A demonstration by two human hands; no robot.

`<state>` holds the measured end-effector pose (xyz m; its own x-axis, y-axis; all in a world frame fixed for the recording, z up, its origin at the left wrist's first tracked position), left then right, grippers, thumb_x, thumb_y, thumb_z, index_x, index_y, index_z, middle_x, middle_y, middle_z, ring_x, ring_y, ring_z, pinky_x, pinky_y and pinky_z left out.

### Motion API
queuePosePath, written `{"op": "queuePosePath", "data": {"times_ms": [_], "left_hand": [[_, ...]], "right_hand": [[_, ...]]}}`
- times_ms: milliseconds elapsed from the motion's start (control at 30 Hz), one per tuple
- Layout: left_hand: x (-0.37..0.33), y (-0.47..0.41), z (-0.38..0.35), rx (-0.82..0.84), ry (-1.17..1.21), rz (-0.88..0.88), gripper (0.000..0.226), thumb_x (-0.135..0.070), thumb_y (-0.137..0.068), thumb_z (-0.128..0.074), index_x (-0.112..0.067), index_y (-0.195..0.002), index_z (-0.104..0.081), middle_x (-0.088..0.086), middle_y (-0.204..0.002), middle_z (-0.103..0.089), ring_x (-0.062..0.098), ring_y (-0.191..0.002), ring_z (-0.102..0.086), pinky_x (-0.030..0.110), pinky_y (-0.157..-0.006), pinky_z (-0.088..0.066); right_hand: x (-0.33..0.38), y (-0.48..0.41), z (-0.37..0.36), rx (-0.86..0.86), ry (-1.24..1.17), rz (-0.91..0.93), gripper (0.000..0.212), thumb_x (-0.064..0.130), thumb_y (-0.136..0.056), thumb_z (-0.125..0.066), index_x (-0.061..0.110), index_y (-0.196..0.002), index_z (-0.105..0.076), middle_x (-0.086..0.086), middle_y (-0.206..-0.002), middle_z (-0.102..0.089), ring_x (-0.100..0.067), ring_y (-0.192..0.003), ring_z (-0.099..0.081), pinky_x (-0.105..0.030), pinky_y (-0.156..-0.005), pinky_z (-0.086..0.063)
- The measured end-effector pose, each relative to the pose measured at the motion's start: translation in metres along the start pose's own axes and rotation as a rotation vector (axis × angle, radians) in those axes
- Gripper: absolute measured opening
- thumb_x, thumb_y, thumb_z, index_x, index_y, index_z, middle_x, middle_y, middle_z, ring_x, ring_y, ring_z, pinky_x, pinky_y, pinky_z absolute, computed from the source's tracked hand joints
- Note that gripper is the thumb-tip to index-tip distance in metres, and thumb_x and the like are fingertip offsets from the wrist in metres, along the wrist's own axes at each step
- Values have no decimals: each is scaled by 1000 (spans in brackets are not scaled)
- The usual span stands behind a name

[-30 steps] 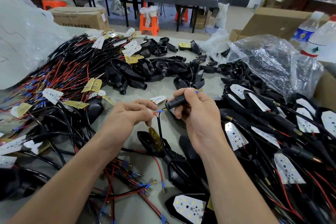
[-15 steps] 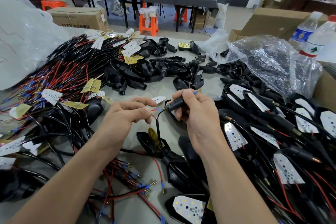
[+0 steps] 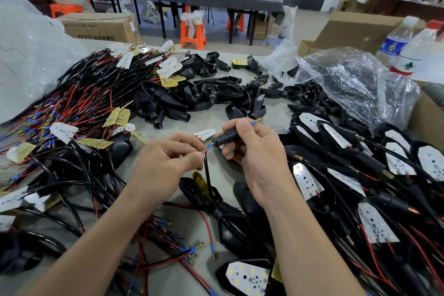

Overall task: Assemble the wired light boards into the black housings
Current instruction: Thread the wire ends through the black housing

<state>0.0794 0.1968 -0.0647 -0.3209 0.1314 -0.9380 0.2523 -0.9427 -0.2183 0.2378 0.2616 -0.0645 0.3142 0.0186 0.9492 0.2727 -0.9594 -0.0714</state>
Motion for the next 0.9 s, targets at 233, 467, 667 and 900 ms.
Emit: {"op": "queuePosePath", "data": {"times_ms": [233, 467, 667, 900], "left_hand": [[-4, 0, 20, -196, -66, -73, 14, -26, -75, -72, -30, -62, -77, -14, -89, -75, 22, -75, -64, 42, -69, -49], [-7, 1, 12, -80, -210, -95, 25, -12, -82, -84, -31, -66, -80, -17, -90, -74, 11, -84, -66, 34, -74, -48], [-13, 5, 11, -105, -274, -107, 24, -8, -81, -84, -25, -64, -80, -21, -86, -72, 1, -91, -64, 7, -80, -40], [-18, 7, 11, -146, -291, -169, 29, -12, -80, -85, -35, -65, -77, -26, -89, -71, -1, -93, -63, 1, -80, -36]], "right_hand": [[-1, 2, 1, -20, 127, -15, 33, 10, -103, -50, 12, -78, -72, -11, -74, -70, -14, -53, -54, -24, -55, -46], [-7, 2, 3, -22, -16, -90, 33, 13, -107, -46, 9, -84, -70, -5, -70, -70, -13, -51, -56, -23, -54, -48], [-7, 2, 2, 16, 63, -92, 30, 14, -106, -48, 10, -87, -70, -2, -69, -70, -13, -52, -53, -22, -55, -45], [-14, 6, -13, 138, 38, -150, 31, 14, -108, -44, 7, -92, -69, -6, -76, -74, -15, -55, -62, -22, -54, -51]]}}
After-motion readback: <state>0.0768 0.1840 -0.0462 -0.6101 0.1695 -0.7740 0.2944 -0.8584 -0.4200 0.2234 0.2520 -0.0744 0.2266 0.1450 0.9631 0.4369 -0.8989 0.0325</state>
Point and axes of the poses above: each hand's wrist, its own y-axis away from the middle knuckle, its own z-axis out of the back of the hand, x = y × z, the point moved 9 cm from there along -y, towards the middle knuckle
